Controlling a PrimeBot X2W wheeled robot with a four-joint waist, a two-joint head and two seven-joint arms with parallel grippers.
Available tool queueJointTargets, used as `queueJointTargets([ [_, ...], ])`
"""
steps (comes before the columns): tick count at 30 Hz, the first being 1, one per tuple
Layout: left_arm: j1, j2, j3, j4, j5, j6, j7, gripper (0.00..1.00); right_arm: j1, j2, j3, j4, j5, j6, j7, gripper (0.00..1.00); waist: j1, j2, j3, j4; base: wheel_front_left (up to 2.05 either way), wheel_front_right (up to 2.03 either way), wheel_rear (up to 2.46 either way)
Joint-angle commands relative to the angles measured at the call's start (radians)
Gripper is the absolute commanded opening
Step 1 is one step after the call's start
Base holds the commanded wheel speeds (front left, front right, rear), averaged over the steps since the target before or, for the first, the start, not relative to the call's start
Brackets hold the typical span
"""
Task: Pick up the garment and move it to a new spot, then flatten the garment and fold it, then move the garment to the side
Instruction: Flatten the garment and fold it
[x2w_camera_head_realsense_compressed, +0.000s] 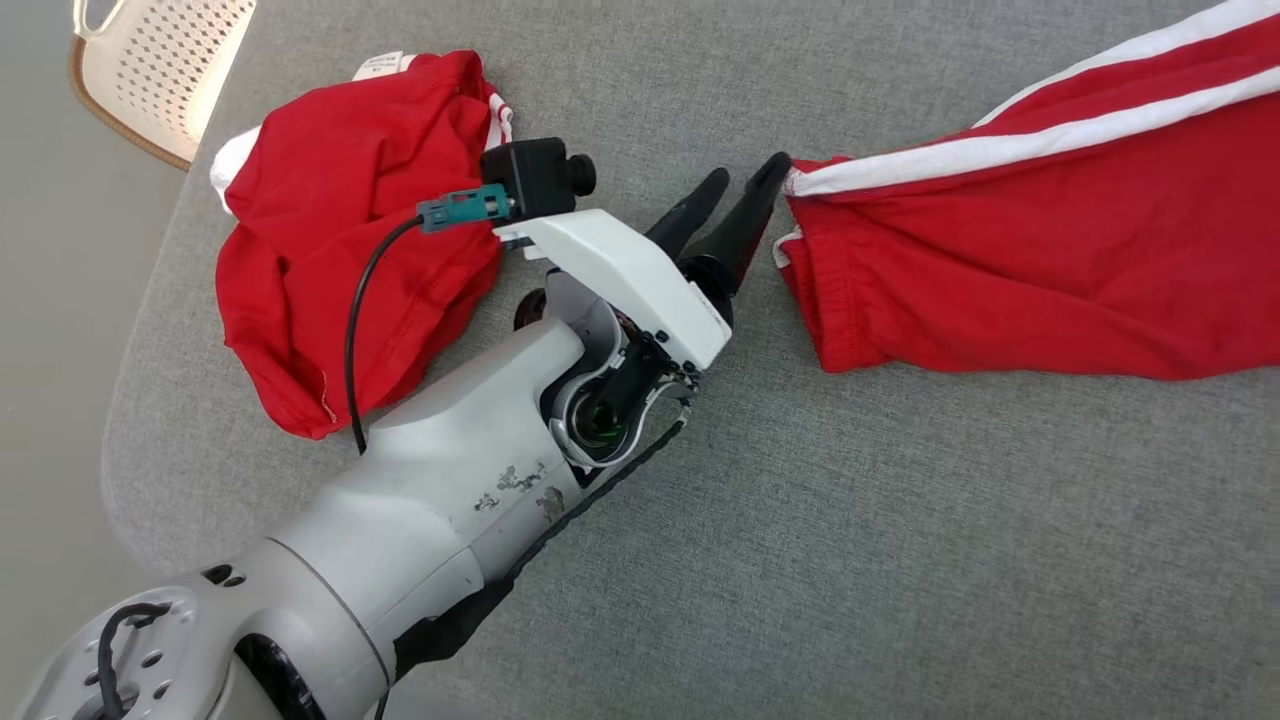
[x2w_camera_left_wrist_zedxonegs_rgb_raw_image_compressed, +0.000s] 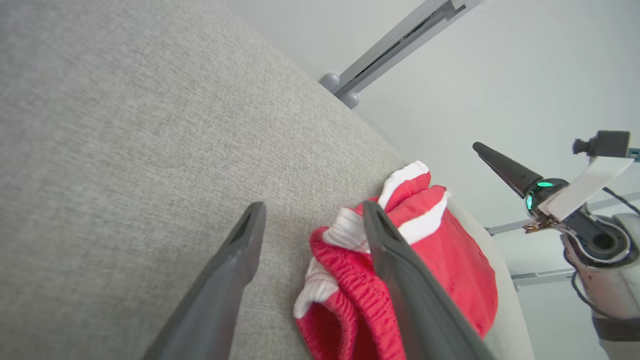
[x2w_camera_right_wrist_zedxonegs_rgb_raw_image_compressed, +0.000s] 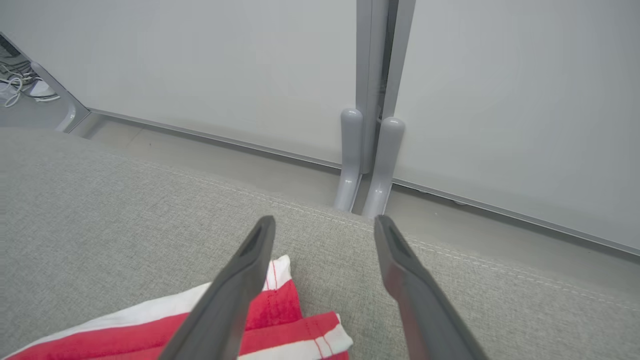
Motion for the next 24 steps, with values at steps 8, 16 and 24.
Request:
queueJointTargets([
  [8, 0.029, 0.005, 0.008, 0.142, 0.003, -0.015, -0.028, 1.00, 0.134, 0.024, -0.005, 0.019, 0.057, 0.000, -0.293, 1.00, 0.0000, 0.0000, -0.114, -0.066, 0.00, 0.00, 0.00],
  [16, 0.127, 0.039, 0.281, 0.226, 0.259, -0.035, -0.034, 1.00, 0.381, 0.093, 0.023, -0.038, 0.063, 0.000, -0.654, 1.00, 0.0000, 0.0000, -0.301, -0.186, 0.00, 0.00, 0.00],
  [24, 0.453, 0.048, 0.740, -0.054, 0.794, -0.025, -0.034, 1.00, 0.612, 0.166, -0.053, -0.116, -0.016, 0.000, -0.781, 1.00, 0.0000, 0.0000, -0.394, -0.279, 0.00, 0.00, 0.00],
])
